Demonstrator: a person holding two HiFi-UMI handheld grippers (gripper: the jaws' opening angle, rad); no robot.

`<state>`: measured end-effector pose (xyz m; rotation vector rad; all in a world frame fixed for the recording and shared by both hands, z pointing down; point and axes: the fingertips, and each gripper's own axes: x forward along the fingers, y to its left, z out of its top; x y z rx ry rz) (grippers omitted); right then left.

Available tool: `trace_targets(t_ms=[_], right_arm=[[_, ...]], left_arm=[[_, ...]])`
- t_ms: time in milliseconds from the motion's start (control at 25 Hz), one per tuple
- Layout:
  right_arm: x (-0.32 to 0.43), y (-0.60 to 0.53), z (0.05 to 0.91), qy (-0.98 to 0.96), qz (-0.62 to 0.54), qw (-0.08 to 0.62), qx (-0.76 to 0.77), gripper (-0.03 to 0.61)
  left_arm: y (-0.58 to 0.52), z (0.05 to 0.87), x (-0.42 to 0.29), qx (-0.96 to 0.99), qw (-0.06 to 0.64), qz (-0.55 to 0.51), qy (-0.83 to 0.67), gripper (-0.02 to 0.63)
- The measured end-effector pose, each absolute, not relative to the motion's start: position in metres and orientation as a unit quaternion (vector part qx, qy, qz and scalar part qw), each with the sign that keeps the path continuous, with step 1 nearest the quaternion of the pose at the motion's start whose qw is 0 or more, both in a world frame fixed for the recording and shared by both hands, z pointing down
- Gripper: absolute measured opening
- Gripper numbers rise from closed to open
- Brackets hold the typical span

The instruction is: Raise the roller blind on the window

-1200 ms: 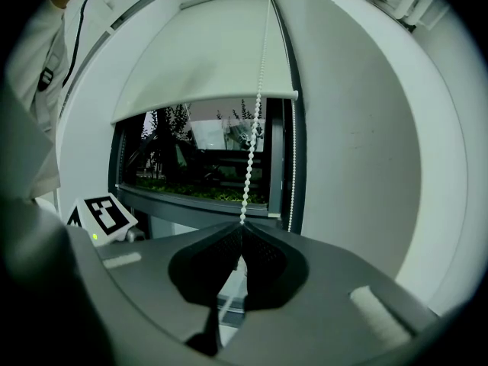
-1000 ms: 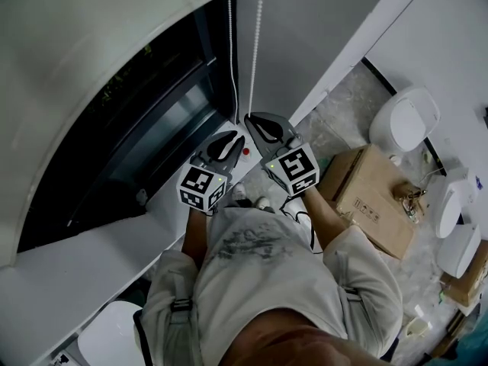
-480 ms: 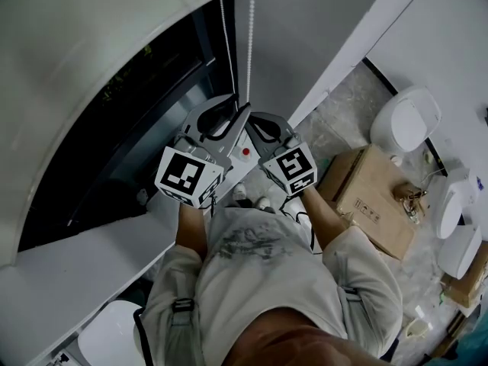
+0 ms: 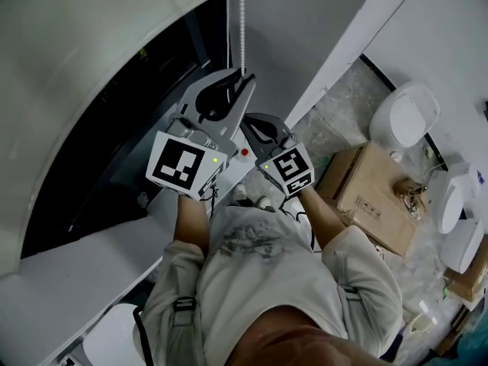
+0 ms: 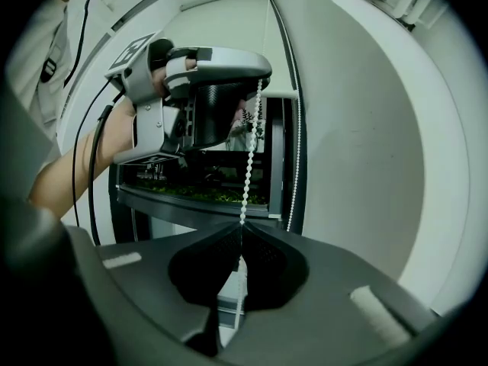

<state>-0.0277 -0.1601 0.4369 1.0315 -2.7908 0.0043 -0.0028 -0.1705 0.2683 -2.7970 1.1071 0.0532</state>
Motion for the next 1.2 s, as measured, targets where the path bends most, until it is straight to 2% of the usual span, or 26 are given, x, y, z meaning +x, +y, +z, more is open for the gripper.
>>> trace_targets(t_ms=[40,160,1200], right_arm=[[-0.028,-0.160,0.437,-0.935,0.001,0.083,0.346,0.011],[-0.027,-0.160,0.436,-0.934,-0.001,0.084,0.347,0.011],[-0.026,-0.155,0.519,-0.929,0.039,0.160,0.332,0.011]], left_arm=[[-0.171,0.268,-0.003,-0.927,0.069,0.017,0.369,0.027],[-0.172,0.268,-0.001,-0.927,0.067,0.014,0.369,0.015],[-0.172,0.353,-0.010,-0.927,-0.021,-0.030,0.374,0.012]])
